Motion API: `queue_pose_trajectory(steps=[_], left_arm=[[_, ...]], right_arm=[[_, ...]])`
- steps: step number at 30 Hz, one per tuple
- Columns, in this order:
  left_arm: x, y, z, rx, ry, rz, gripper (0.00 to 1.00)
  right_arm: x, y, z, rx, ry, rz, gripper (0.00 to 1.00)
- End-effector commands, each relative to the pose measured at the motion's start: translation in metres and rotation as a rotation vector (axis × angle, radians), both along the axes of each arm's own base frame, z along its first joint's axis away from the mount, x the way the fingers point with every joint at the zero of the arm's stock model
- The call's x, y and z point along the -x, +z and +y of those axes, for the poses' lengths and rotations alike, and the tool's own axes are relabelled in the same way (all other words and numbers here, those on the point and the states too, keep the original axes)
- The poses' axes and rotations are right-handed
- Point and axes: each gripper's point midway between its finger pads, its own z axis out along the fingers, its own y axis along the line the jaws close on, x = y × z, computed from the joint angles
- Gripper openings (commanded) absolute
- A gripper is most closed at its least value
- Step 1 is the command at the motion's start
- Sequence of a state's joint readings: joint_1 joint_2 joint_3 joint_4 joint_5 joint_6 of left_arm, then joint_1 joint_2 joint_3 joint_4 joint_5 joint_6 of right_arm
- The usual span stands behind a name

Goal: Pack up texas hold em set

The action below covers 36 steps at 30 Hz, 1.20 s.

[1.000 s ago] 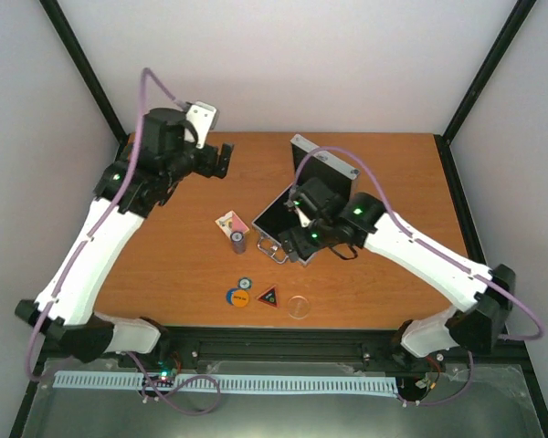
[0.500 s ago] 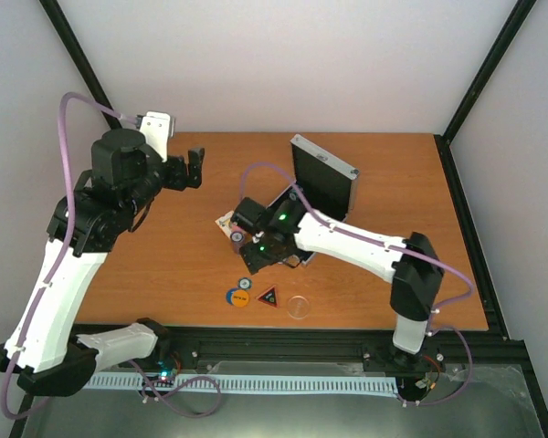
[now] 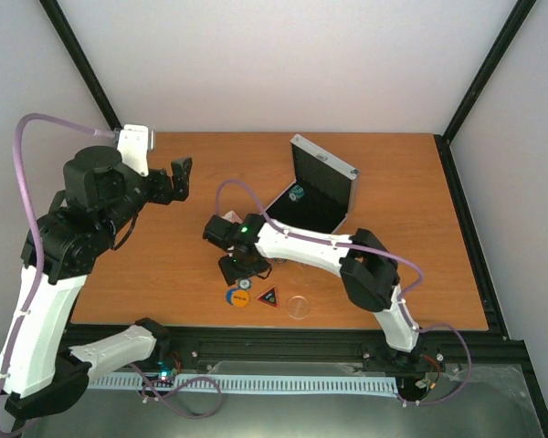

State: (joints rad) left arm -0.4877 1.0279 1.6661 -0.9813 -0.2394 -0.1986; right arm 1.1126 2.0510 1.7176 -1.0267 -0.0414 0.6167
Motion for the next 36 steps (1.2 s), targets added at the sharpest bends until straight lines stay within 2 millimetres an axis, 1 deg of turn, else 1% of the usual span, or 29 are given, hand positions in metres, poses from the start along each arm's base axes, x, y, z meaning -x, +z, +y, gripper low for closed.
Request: queue_pose_trajectory(steps=[1,4,8,12,15,18,21,29,33,36], left_arm=[[0.011,0.0,0.004,0.029,-0.004,0.012,1.0],[0.017,-0.001,0.006,0.029,-0.011,0.008,1.0],[0.024,-0.003,0.007,0.011,-0.032,0.005,1.0],[0.029,-0.008,0.006,0.011,-0.05,0.015,1.0],[0.032,-0.012,0.004,0.023,-0.064,0.021,1.0],[0.035,-0.012,0.004,0.03,-0.073,0.02,1.0],[0.039,-0.011,0.006,0.031,-0.074,0.015,1.0],[0.042,-0.019,0.006,0.025,-0.079,0.027,1.0],[0.042,-0.022,0.007,0.016,-0.075,0.031,1.0],[0.041,-0.022,0.009,0.012,-0.067,0.031,1.0]], right_arm=[[0.003,-0.011,0.025,-0.003,-0.026,0.013,0.64],[0.0,-0.021,0.026,0.021,-0.054,0.016,0.64],[0.001,-0.036,0.026,0.045,-0.087,0.04,0.64],[-0.002,-0.041,0.021,0.07,-0.118,0.027,0.64],[0.001,-0.047,0.021,0.079,-0.119,0.047,0.64],[0.004,-0.053,0.015,0.1,-0.135,0.057,0.63],[0.003,-0.054,0.01,0.112,-0.144,0.047,0.63],[0.0,-0.062,0.003,0.141,-0.158,0.043,0.61],[-0.002,-0.066,0.0,0.138,-0.162,0.056,0.59],[-0.003,-0.069,-0.006,0.151,-0.166,0.058,0.58]])
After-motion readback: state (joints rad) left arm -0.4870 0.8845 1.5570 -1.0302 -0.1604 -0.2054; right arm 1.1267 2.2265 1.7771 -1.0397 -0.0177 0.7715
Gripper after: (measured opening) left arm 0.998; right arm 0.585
